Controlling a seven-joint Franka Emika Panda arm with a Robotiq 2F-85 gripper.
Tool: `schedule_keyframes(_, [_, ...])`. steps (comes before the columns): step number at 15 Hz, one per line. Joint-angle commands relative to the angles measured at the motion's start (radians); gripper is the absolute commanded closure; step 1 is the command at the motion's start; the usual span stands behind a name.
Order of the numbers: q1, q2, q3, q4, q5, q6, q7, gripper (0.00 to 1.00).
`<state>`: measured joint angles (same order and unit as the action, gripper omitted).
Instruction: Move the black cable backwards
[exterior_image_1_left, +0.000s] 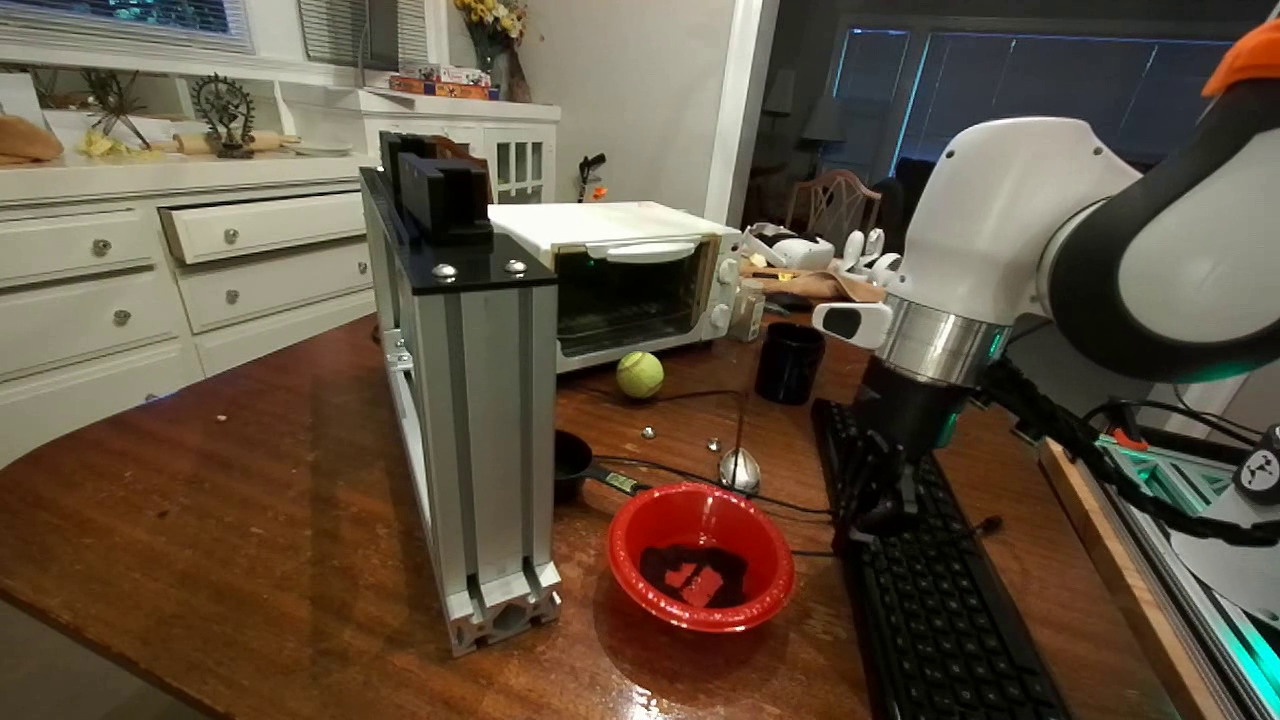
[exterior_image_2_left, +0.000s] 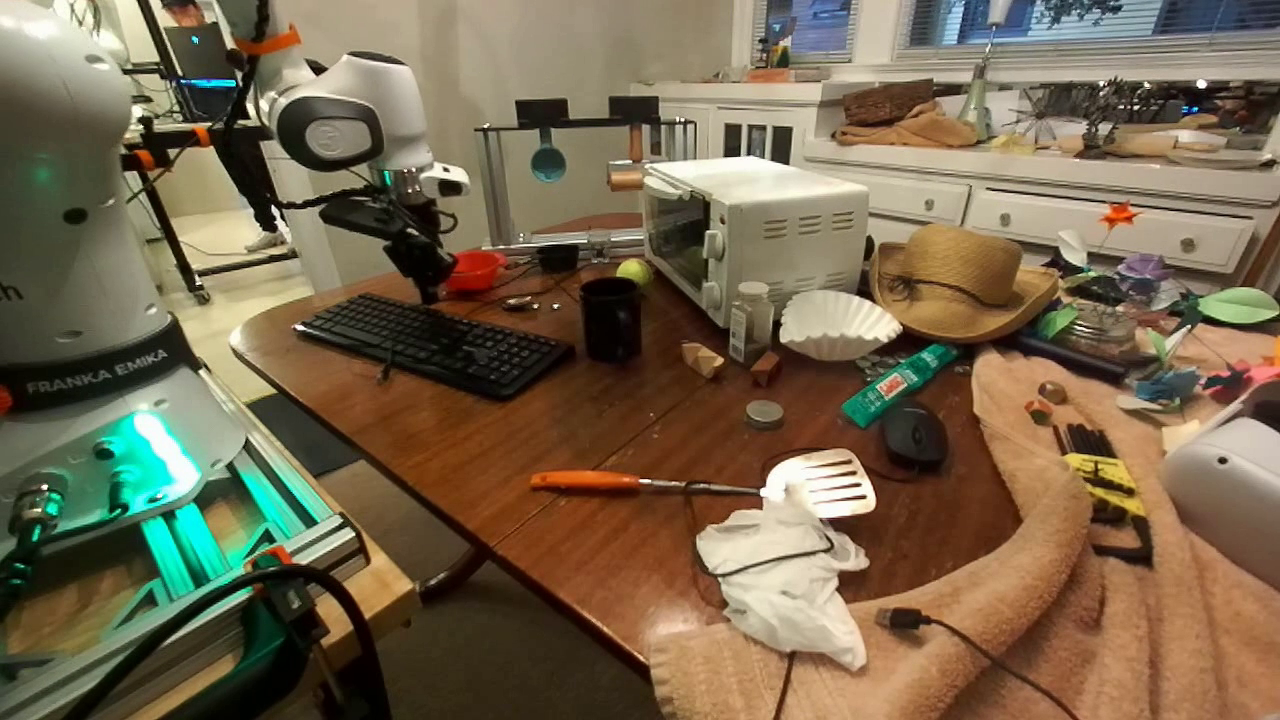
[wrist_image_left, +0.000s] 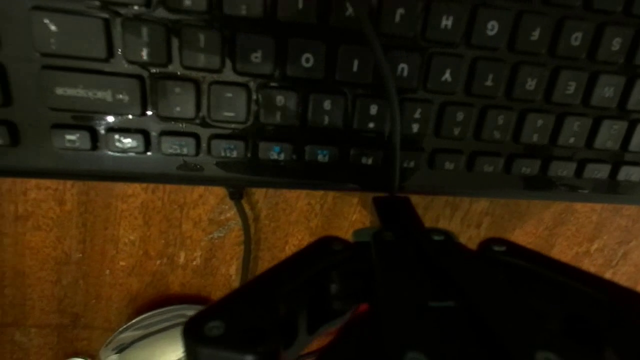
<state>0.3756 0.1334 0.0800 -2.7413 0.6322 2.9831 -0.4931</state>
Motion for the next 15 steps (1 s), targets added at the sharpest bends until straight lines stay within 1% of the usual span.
schedule_keyframes(1, [0.064, -0.064, -0.134, -0.012, -0.132, -0.093, 0.038, 0.99])
schedule_keyframes(4, [0.076, -0.127, -0.208, -0.017, -0.293, -0.167, 0.08, 0.99])
schedule_keyframes(5, [-0.067, -0.163, -0.086, -0.018, -0.369, -0.197, 0.109, 0.99])
schedule_keyframes(6, [-0.079, -0.192, -0.088, -0.02, -0.435, -0.223, 0.133, 0.99])
schedule_keyframes(9, [-0.142, -0.317, -0.043, -0.023, -0.545, -0.373, 0.15, 0.99])
schedule_keyframes(13, [-0.162, -0.516, -0.029, -0.028, -0.606, -0.637, 0.1, 0.99])
schedule_keyframes(15, [-0.151, -0.636, -0.042, -0.034, -0.63, -0.805, 0.033, 0.99])
